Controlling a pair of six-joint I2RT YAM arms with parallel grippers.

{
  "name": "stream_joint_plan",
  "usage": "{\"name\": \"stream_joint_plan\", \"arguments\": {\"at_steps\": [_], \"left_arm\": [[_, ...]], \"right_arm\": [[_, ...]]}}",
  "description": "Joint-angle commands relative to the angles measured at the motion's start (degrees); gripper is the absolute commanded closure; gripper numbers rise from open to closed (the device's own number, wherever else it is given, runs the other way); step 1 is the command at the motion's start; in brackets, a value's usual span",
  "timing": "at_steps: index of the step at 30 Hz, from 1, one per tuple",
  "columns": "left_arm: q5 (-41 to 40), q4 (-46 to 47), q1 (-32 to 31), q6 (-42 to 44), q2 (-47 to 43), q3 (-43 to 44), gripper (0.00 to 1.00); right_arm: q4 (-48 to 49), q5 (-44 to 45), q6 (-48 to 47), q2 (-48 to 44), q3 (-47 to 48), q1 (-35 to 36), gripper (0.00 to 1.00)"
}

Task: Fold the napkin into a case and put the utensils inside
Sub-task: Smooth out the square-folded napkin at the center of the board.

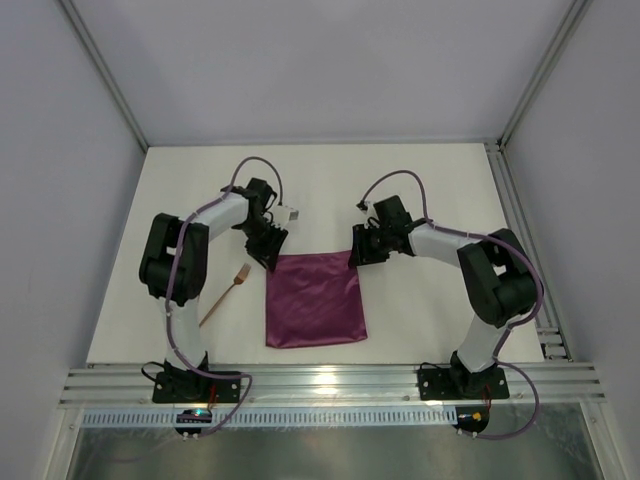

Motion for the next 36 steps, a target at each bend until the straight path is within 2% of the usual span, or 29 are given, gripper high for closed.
{"name": "stream_joint_plan", "arguments": {"at_steps": [1, 3, 4, 6, 9, 11, 16, 22, 30, 34, 36], "left_arm": [[0.4, 1.9, -0.8, -0.1, -0.1, -0.4, 0.74], [0.4, 2.1, -0.8, -0.4, -1.0, -0.5, 0.81], [0.4, 2.1, -0.9, -0.3, -1.4, -0.5, 0.81], [-0.1, 2.4, -0.8, -0.1, -2.5, -0.7, 0.78], [-1.7, 2.2, -0.8, 0.1, -3.3, -0.7, 0.67], [-2.7, 2.2, -0.8, -0.1, -3.8, -0.7, 0.67], [-2.5, 2.3, -1.0, -0.6, -5.3, -1.0, 0.68], [-1.7, 2.7, -1.3, -0.4, -5.1, -1.7, 0.74], [-3.4, 4.1, -1.4, -0.2, -2.6, -0.7, 0.67], [0.3, 4.2, -1.8, -1.5, -2.5, -0.4, 0.71], [1.4, 4.1, -2.8, -1.4, -2.5, -0.9, 0.73]], "right_arm": [[1.6, -1.2, -0.1, 0.4, 2.5, -0.2, 0.61], [1.8, -1.3, 0.0, 0.7, 2.4, -0.1, 0.65], [1.9, -1.3, 0.1, 0.8, 2.4, -0.1, 0.67], [1.9, -1.2, 0.1, 0.8, 2.2, -0.1, 0.7], [1.6, -0.9, 0.0, 0.5, 2.0, -0.1, 0.73], [1.5, -0.7, -0.2, 0.3, 1.9, -0.2, 0.76], [1.2, -0.5, -0.3, -0.1, 1.8, -0.1, 0.76], [1.2, -0.6, -0.4, -0.3, 1.6, -0.1, 0.8], [1.3, -0.7, -0.4, 0.0, 1.5, -0.1, 0.8], [1.5, -0.9, -0.3, 0.4, 1.5, -0.1, 0.8], [1.7, -1.1, -0.2, 0.5, 1.4, -0.1, 0.84]]}}
